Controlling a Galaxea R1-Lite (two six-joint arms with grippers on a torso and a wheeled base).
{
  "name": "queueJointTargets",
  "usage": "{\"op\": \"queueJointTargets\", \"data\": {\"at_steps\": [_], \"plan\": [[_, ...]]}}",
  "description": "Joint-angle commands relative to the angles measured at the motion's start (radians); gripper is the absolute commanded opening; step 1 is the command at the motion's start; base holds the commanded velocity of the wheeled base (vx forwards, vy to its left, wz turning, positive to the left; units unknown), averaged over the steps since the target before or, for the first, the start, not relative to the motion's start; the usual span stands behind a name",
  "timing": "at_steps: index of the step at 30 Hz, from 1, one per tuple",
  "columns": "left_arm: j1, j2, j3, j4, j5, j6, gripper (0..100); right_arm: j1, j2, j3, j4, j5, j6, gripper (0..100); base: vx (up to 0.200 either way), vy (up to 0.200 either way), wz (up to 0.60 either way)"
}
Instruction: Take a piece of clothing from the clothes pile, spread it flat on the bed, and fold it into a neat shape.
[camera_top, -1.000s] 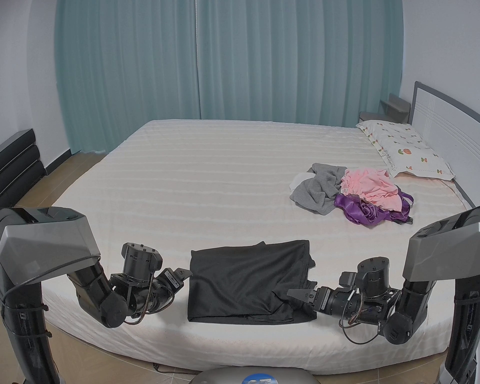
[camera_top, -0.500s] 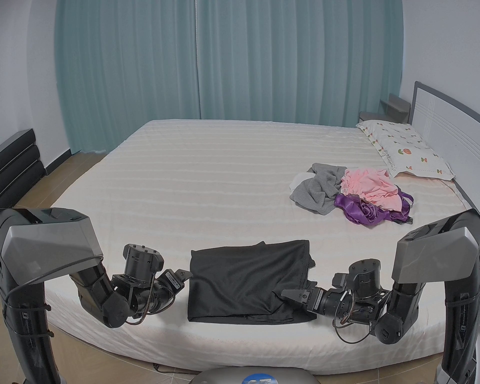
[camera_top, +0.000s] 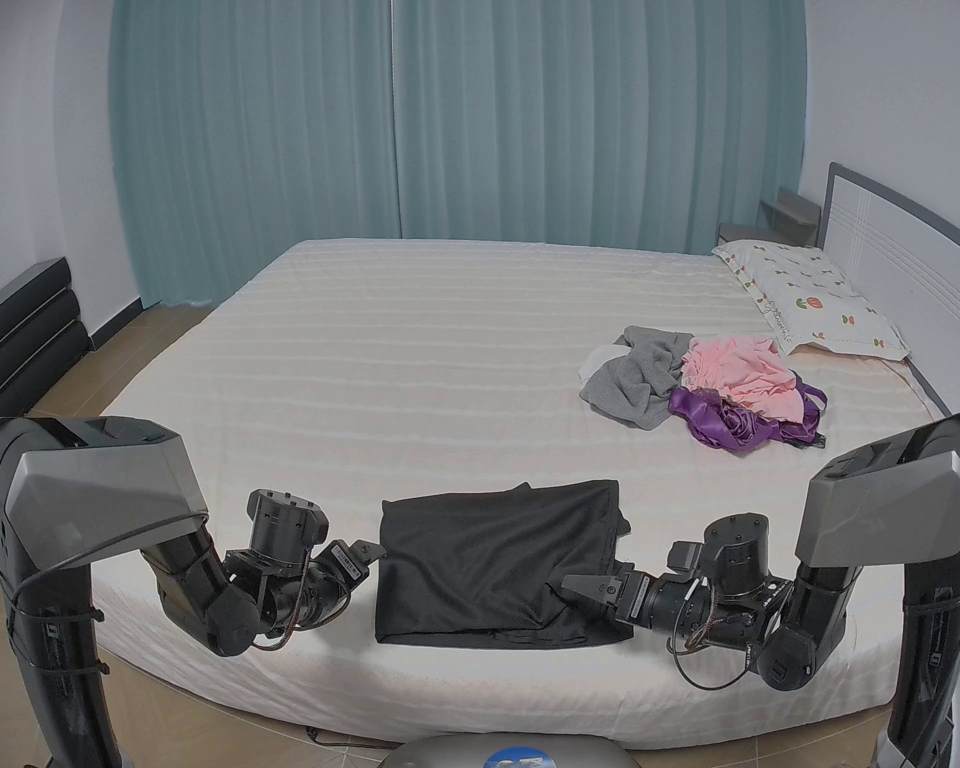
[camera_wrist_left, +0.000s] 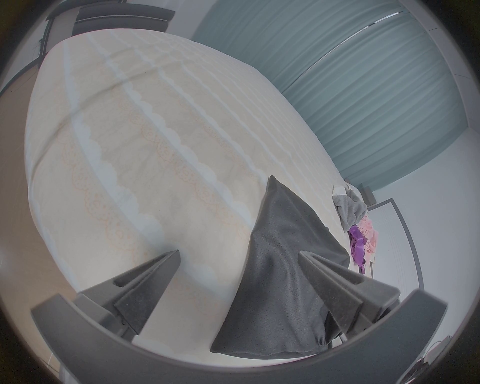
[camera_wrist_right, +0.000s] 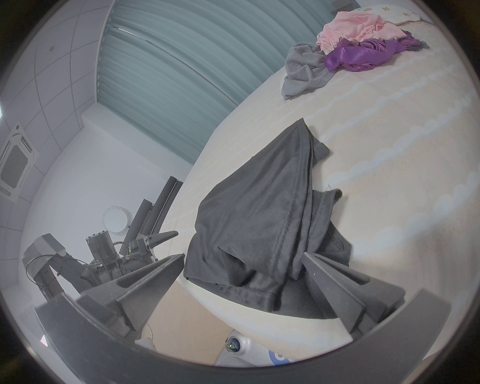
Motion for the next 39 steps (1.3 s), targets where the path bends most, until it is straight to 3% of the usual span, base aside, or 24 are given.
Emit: {"op": "queueJointTargets", "data": {"at_steps": [1,17,18,29,39], "plan": [[0.001,0.006,-0.006,0.000,0.000,0.000,100,0.014,0.046,-0.002,-0.002,-0.002,0.000,100,0.000,0.000,0.00],[0.003,0.007,-0.007,0.000,0.000,0.000,100,0.012,0.068,-0.011,-0.002,-0.002,0.000,100,0.000,0.000,0.00],[0.004,0.007,-0.006,0.000,0.000,0.000,100,0.011,0.065,-0.009,-0.004,-0.002,0.001,0,0.000,0.000,0.00],[0.006,0.007,-0.006,0.000,0.000,0.000,100,0.011,0.020,0.027,-0.005,-0.021,0.007,0,0.000,0.000,0.00],[0.006,0.012,-0.006,0.000,0.000,0.000,100,-0.041,-0.080,0.121,-0.047,-0.019,0.000,0,0.000,0.000,0.00]]}}
